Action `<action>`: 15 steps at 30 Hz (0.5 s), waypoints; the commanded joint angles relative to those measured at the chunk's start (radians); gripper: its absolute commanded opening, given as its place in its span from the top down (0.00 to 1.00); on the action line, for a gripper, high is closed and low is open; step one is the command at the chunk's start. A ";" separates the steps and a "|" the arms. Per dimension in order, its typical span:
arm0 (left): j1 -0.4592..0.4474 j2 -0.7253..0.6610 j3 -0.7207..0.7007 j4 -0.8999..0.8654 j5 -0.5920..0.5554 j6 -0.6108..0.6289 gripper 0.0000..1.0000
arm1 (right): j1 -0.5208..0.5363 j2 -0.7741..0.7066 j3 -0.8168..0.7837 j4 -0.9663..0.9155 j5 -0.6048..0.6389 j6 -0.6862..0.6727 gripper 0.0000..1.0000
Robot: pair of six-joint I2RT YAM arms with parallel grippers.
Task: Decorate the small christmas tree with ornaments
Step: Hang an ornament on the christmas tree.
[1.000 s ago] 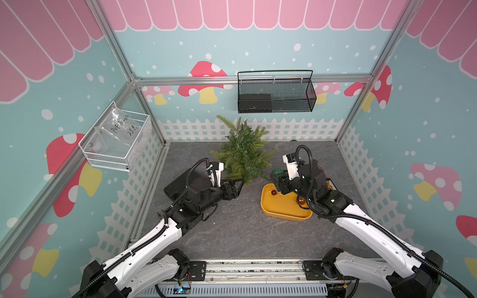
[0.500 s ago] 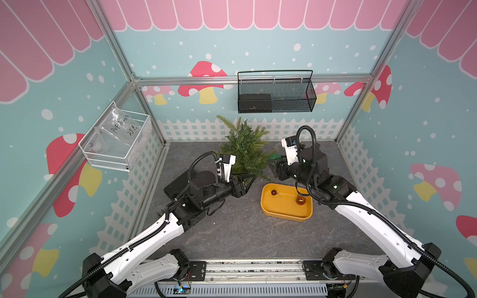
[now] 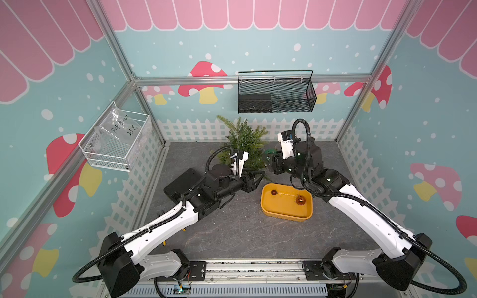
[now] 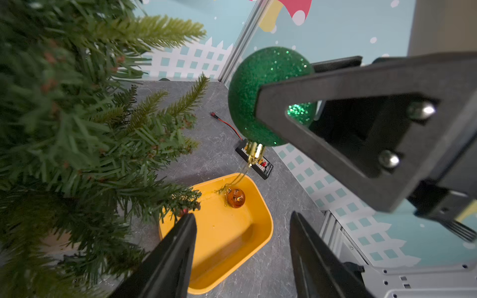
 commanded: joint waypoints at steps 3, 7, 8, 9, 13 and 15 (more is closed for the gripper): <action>-0.006 0.026 0.049 0.059 -0.029 0.041 0.48 | -0.002 0.001 0.031 0.053 -0.008 0.018 0.47; -0.006 0.051 0.067 0.063 -0.021 0.051 0.53 | -0.002 0.004 0.045 0.058 -0.021 0.018 0.47; -0.006 0.055 0.067 0.065 -0.022 0.053 0.55 | -0.001 0.005 0.046 0.059 -0.024 0.019 0.47; -0.006 0.060 0.071 0.067 -0.022 0.056 0.57 | 0.000 0.006 0.047 0.060 -0.029 0.020 0.47; -0.005 0.078 0.085 0.073 -0.010 0.065 0.69 | -0.001 0.003 0.048 0.067 -0.040 0.021 0.47; -0.006 0.083 0.089 0.072 -0.010 0.069 0.74 | -0.002 0.000 0.043 0.075 -0.043 0.024 0.48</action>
